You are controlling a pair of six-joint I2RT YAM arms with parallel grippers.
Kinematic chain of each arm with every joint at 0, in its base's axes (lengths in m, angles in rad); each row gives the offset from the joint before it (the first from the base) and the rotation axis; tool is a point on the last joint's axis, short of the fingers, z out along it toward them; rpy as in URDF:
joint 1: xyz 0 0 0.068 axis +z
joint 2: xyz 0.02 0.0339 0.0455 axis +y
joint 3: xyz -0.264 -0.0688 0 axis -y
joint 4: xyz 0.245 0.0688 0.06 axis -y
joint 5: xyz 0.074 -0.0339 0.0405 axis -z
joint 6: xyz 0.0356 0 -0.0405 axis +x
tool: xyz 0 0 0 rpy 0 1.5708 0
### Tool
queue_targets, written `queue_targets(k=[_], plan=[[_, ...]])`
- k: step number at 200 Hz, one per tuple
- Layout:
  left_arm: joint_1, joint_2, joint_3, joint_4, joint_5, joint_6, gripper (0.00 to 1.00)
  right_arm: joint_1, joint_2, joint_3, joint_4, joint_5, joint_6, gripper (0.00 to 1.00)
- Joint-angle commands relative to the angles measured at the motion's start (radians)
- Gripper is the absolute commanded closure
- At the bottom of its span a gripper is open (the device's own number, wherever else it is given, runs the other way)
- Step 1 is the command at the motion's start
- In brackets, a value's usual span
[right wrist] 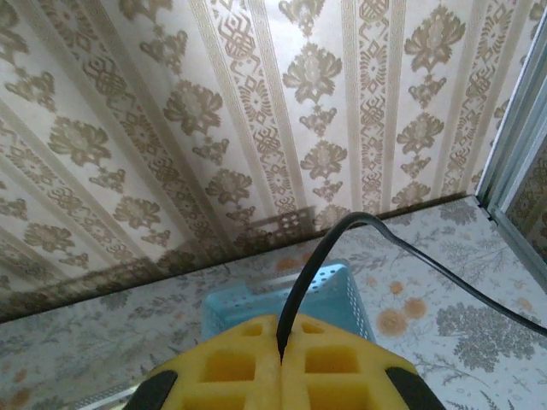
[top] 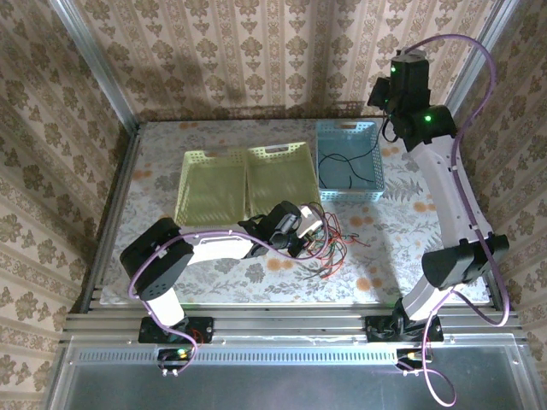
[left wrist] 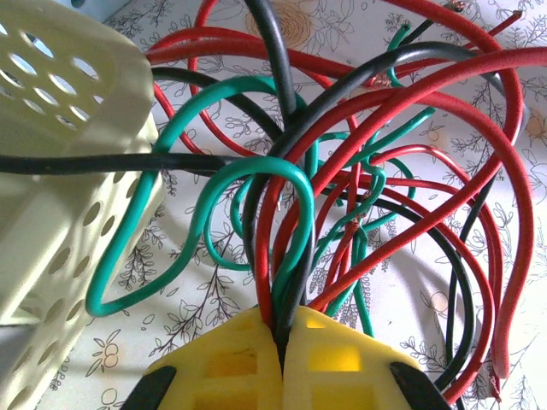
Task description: Untangle the cables
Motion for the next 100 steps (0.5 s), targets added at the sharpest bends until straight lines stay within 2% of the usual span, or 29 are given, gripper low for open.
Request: queue_targets(k=[1,32,69,100], plan=[[0.003,-0.036,-0.010,0.025,-0.006,0.006,1.00,0.010,0.011,-0.094,0.005,0.028,-0.014,1.00],[0.003,-0.035,-0.009,0.025,0.000,0.010,1.00,0.013,0.076,-0.195,-0.025,-0.069,0.001,1.00],[0.004,-0.032,-0.005,0.022,0.003,0.011,1.00,0.010,0.230,-0.243,-0.039,-0.341,-0.028,1.00],[0.002,-0.036,-0.009,0.022,0.000,0.009,1.00,0.008,0.322,-0.263,-0.028,-0.357,-0.014,1.00]])
